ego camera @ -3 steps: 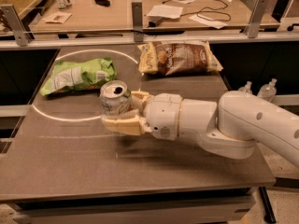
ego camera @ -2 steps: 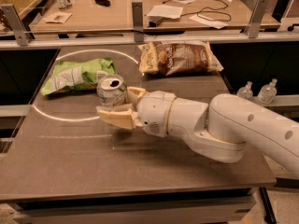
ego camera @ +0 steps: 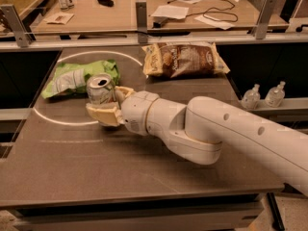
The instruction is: Move 7up can near green rice chip bag
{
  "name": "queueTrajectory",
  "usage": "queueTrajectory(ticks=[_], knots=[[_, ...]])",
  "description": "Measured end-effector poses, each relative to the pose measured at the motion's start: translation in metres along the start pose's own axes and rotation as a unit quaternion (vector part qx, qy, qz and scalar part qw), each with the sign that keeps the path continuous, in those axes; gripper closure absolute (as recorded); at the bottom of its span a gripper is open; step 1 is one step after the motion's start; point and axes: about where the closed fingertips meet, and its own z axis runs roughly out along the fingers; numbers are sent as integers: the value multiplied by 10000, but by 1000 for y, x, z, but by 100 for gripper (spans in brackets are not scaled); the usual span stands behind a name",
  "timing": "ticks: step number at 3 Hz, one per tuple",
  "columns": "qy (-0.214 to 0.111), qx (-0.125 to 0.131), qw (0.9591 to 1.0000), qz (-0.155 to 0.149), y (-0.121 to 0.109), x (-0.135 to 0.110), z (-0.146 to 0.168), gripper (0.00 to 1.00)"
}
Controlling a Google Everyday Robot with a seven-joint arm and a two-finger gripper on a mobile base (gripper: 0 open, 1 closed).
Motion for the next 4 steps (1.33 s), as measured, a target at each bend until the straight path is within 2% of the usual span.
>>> queueTrajectory(ticks=[1, 2, 4], knots=[[104, 34, 9998, -152, -14, 7, 18, 100], [241, 214, 9993, -171, -44, 23, 19, 100], [267, 264, 9991, -178, -53, 22, 18, 100]])
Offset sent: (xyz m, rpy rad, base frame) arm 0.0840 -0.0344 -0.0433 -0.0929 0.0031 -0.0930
